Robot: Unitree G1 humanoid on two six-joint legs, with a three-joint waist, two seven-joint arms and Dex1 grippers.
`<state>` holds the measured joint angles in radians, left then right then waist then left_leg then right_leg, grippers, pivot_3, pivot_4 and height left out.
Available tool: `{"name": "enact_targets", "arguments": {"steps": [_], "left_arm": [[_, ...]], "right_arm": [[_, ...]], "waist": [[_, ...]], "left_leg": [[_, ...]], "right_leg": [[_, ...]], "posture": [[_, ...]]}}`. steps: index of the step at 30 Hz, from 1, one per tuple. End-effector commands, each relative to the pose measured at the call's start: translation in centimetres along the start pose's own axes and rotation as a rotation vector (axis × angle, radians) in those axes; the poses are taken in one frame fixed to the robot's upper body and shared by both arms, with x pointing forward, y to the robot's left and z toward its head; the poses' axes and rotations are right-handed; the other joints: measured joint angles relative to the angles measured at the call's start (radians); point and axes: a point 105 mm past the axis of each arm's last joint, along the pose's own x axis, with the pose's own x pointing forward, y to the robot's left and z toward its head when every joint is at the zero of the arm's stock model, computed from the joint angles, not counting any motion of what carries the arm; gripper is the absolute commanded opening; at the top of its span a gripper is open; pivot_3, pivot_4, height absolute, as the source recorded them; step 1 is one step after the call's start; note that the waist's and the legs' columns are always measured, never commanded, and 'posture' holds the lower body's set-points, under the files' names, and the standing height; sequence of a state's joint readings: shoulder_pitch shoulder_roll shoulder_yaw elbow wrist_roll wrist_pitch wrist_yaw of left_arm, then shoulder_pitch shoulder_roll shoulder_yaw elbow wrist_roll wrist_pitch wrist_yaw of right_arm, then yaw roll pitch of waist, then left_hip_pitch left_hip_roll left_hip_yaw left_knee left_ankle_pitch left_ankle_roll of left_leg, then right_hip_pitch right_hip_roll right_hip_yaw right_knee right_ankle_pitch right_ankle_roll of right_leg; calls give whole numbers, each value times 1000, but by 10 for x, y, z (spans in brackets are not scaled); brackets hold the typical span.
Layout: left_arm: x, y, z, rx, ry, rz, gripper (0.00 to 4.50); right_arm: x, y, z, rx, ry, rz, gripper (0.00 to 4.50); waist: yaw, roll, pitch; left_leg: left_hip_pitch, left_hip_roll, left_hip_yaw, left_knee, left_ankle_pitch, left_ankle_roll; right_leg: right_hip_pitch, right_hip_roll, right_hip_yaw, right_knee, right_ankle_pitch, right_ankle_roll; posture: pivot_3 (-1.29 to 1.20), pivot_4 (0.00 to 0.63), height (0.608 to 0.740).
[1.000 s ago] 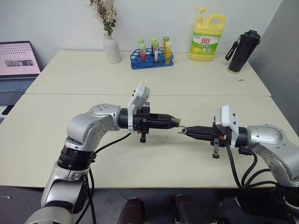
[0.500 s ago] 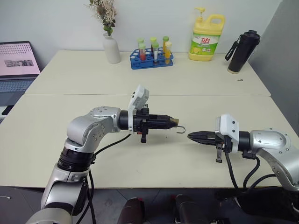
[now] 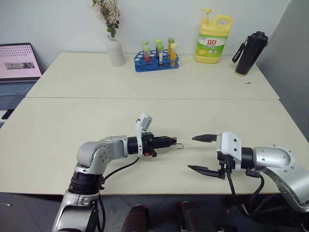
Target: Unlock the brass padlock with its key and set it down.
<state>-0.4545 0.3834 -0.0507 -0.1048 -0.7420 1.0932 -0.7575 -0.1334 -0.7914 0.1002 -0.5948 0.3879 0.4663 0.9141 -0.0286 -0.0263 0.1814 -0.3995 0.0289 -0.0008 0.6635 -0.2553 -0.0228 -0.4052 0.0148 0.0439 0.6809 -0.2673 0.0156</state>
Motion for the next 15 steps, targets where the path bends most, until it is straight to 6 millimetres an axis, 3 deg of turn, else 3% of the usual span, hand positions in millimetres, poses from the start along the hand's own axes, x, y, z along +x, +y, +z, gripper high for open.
{"name": "enact_targets", "arguments": {"steps": [1, 5, 15], "left_arm": [[1, 3, -3, 26, 16, 25, 157], [7, 20, -10, 14, 39, 111, 157], [9, 19, -8, -10, 25, 110, 157]], "right_arm": [[2, 0, -4, -44, 45, -5, 4500], [12, -12, -18, -101, 117, -54, 4500], [16, -13, -18, -95, 108, -70, 4500]], "waist": [[0, 0, 0], [-1, 0, 0], [0, 0, 0]], "left_leg": [[0, 0, 0, 0, 0, 0], [0, 0, 0, 0, 0, 0], [0, 0, 0, 0, 0, 0]], "right_leg": [[0, 0, 0, 0, 0, 0], [0, 0, 0, 0, 0, 0], [0, 0, 0, 0, 0, 0]], "posture": [[0, 150, 740], [0, 150, 740], [0, 150, 740]]}}
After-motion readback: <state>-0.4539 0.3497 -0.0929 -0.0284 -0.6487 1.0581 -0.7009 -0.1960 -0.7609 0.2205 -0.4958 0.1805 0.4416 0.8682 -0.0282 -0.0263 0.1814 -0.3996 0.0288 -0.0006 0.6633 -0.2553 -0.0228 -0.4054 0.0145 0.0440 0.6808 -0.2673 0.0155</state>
